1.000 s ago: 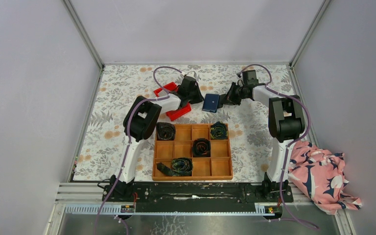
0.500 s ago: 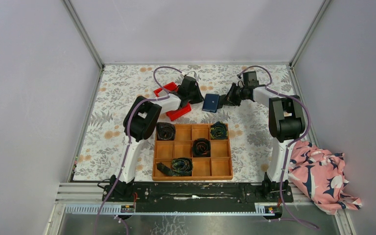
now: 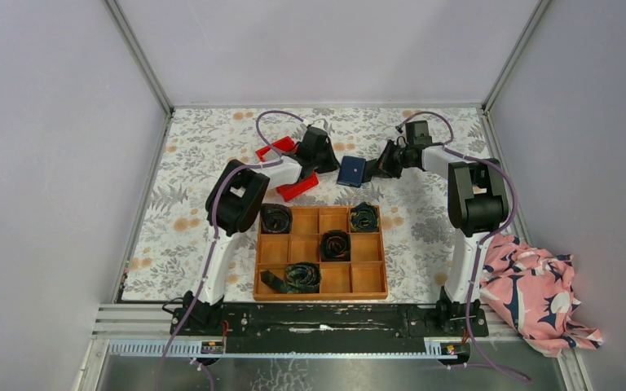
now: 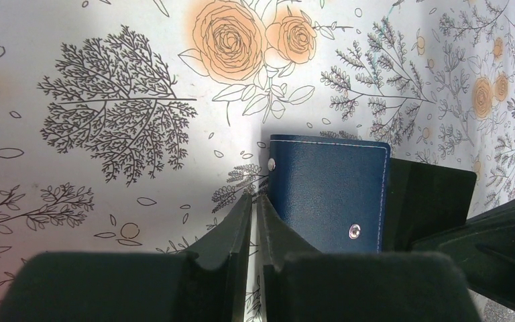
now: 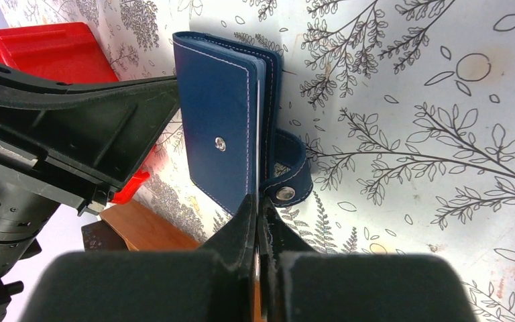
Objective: Put the credit cards into the card holder
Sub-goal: Insert the credit card into the card holder.
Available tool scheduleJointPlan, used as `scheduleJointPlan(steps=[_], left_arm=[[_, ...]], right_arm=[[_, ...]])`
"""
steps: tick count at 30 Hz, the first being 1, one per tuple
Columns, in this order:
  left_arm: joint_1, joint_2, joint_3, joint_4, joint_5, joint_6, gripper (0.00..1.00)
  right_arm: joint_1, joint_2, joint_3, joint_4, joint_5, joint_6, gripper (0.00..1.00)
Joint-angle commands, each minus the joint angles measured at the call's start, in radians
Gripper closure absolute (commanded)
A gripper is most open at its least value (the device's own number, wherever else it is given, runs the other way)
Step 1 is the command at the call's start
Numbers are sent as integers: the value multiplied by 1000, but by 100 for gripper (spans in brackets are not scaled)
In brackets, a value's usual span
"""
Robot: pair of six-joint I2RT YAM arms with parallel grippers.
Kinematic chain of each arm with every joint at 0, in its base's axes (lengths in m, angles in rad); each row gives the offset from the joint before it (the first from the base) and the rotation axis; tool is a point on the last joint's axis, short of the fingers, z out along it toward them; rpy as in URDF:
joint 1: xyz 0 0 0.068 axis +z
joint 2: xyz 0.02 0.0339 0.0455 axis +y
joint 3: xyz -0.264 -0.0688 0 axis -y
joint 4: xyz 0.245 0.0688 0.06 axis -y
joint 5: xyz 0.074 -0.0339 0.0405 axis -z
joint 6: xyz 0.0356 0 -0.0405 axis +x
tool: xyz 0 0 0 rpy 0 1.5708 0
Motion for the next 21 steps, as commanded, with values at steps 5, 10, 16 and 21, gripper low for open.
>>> scheduleJointPlan(steps=[5,10,16,21], left_arm=[[-11,22,-6,-21,4,11,87],[-13,28,-5,-21,3,13,87],[-14,33,-2,-24,7,12,87],[-17,34,1,-29,6,14,88]], right_arm=[[-5,-11,-10,43,-40,11,100],[-5,-19,-13,63,-48,23,100],[-5,-20,-13,82,-66,38,100],[-5,-24,-23,94,-71,42,100]])
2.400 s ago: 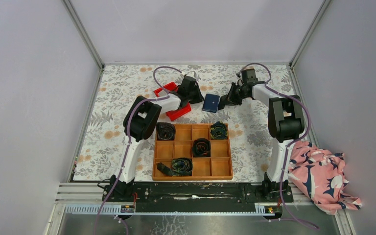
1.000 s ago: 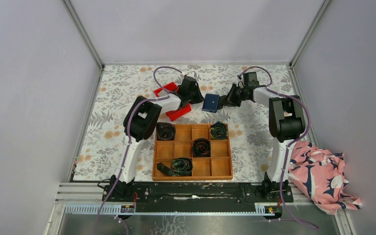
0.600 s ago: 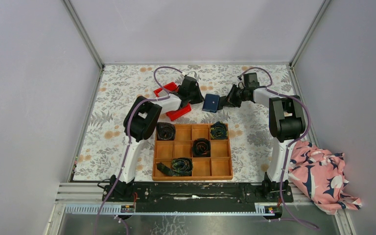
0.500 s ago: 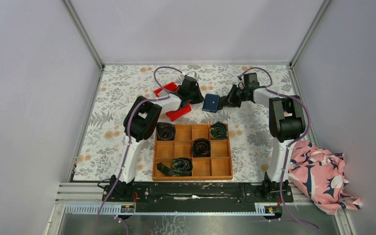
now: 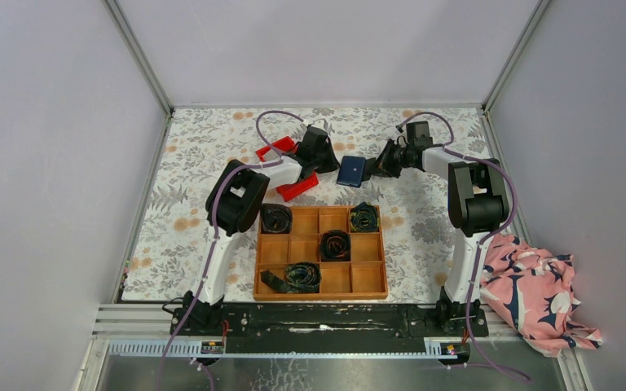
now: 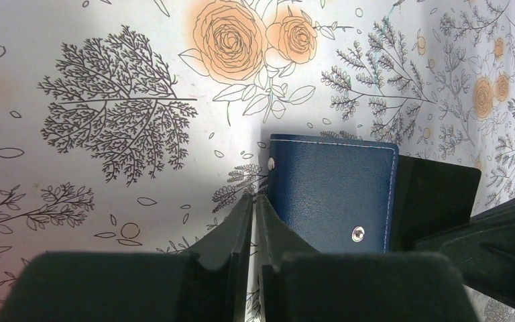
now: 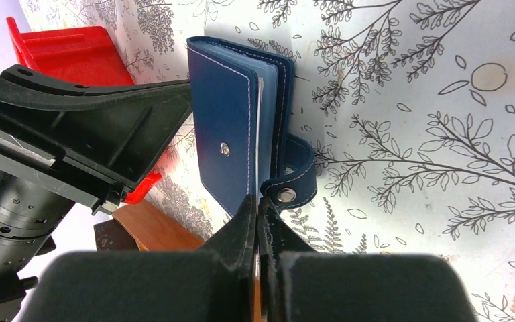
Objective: Put the credit cards into the card holder
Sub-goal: Insert the credit card into the card holder.
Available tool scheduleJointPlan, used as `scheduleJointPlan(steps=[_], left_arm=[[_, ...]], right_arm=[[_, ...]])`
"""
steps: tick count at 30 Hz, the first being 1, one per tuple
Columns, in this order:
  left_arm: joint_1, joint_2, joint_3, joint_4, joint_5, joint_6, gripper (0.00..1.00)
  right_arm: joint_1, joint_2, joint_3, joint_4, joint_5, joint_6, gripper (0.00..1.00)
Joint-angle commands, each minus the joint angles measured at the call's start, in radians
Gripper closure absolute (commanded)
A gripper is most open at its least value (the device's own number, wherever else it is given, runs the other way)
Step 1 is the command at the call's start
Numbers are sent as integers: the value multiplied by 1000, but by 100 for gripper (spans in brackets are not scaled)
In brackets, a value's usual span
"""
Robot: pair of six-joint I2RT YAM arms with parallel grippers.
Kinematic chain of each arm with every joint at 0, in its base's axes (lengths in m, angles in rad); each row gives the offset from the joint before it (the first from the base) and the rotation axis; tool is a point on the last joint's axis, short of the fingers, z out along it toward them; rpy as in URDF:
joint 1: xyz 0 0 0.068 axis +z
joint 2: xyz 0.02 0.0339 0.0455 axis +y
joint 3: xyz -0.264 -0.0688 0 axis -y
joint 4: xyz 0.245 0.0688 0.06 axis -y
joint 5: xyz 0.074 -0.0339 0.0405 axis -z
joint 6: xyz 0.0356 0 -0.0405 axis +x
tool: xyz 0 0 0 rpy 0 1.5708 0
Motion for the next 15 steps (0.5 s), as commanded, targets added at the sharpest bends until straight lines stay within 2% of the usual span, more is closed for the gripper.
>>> scheduleJointPlan(steps=[1,15], left_arm=[[-16,35,1,-29,7,16,88],[-26,42,7,-35,21,16,89]], right_arm=[[-3,-26,-7,43,-39,13,100],[-3,-45,-12,80,-74,37,100]])
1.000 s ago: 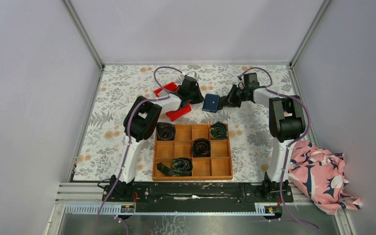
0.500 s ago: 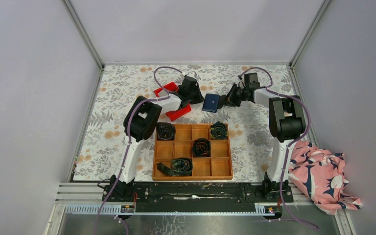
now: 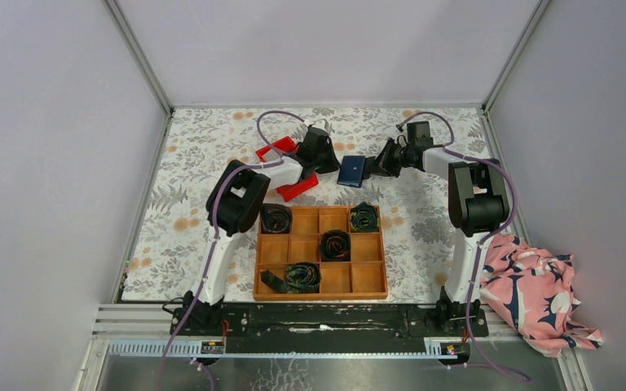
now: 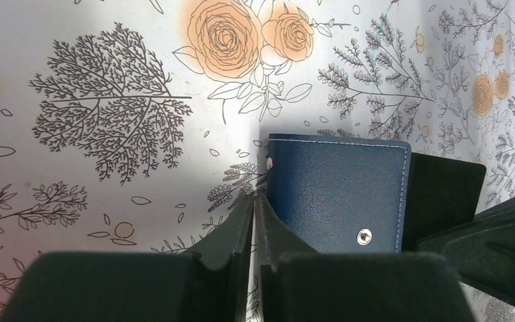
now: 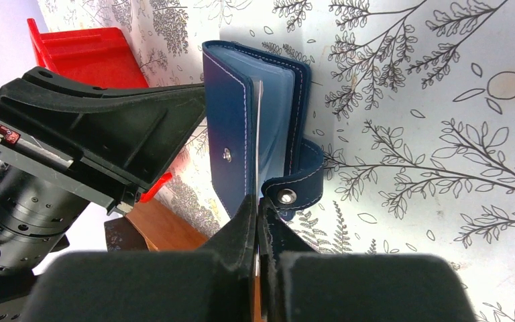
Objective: Put the credit cards into the card holder
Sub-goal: Insert the credit card into the card holder.
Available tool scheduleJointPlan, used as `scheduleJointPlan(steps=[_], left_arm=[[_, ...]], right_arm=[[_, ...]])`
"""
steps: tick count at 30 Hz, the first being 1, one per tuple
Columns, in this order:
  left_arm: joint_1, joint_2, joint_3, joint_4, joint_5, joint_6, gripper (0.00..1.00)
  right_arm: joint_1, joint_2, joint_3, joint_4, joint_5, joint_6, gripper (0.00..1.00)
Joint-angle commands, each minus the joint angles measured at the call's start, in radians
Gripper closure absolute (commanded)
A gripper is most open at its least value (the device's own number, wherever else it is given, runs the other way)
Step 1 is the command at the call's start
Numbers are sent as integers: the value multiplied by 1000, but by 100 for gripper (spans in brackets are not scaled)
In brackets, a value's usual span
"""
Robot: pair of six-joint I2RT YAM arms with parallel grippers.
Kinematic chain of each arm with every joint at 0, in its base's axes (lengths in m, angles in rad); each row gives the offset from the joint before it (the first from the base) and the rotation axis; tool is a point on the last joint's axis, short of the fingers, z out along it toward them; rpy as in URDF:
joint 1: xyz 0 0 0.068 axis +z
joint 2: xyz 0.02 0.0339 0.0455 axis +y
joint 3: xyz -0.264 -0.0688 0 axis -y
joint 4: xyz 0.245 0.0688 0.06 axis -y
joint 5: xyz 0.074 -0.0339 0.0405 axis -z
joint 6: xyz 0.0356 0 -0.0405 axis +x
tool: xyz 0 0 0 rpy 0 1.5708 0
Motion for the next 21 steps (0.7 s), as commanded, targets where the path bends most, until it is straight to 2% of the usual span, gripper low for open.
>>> scheduleJointPlan(steps=[1,13,21], left_arm=[[-22,42,7,-35,19,15,90],[-31,50,27,-68,29,32,92],[-31,43,25,-89,8,49,92]], right_arm=[[-1,-43,-6,50,-50,17,100],[-1,-18,-12,77,-73,27,100],[-2,-27,-32,3,13,-44,100]])
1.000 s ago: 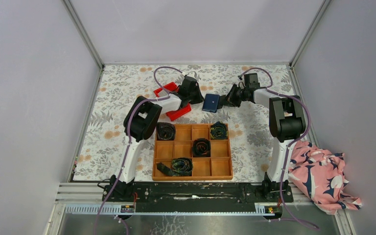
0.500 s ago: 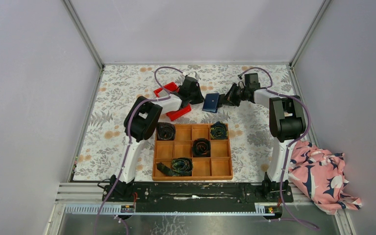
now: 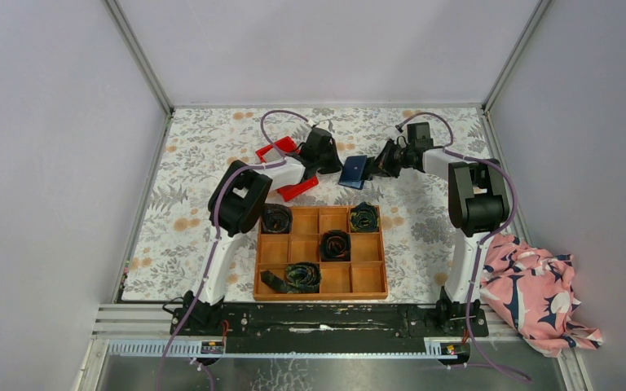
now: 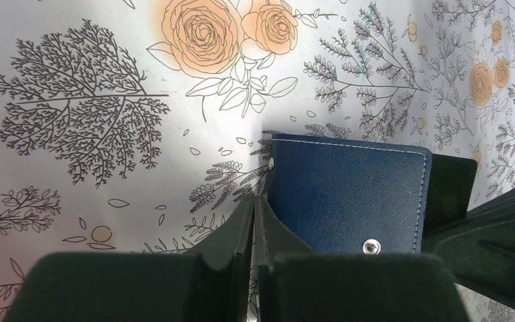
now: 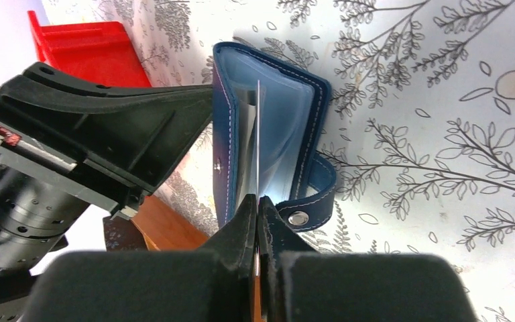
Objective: Put the credit cards into the card holder
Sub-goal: Insert the credit card into the card holder.
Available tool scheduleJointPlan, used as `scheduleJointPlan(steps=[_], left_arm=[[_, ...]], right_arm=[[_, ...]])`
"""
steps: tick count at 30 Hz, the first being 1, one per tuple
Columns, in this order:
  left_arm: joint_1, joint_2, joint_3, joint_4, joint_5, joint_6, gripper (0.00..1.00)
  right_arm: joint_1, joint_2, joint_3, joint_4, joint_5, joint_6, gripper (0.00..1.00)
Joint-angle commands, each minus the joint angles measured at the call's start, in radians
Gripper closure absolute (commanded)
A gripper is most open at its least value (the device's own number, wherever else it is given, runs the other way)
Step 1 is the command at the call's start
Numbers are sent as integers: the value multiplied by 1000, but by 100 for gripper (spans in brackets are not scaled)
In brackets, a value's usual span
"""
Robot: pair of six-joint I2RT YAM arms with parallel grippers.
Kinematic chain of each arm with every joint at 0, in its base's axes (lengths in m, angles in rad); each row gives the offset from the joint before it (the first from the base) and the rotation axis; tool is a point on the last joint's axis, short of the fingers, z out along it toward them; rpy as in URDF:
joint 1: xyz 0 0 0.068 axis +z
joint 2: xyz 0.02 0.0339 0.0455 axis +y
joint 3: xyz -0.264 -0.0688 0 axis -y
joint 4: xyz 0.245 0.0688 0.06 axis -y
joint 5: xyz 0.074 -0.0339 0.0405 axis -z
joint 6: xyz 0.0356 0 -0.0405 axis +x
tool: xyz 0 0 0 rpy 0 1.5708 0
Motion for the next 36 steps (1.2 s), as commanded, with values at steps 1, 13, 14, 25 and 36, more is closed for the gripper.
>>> scheduleJointPlan(steps=[1,13,14,25,36], left_arm=[[-16,32,4,-78,2,32,92],[-16,30,-11,-76,1,32,92],[-16,32,-12,-75,1,33,92],[-17,35,-15,-71,1,34,92],[-17,24,-52,-45,10,24,92]], right_arm=[[-2,-30,-27,-24,41,-45,100],[-1,-35,-61,-2,63,-37,100],[-1,-32,-61,1,59,-34,100],[-1,-36,-78,7,93,-7,100],[-1,-64,-149,126,138,122,100]])
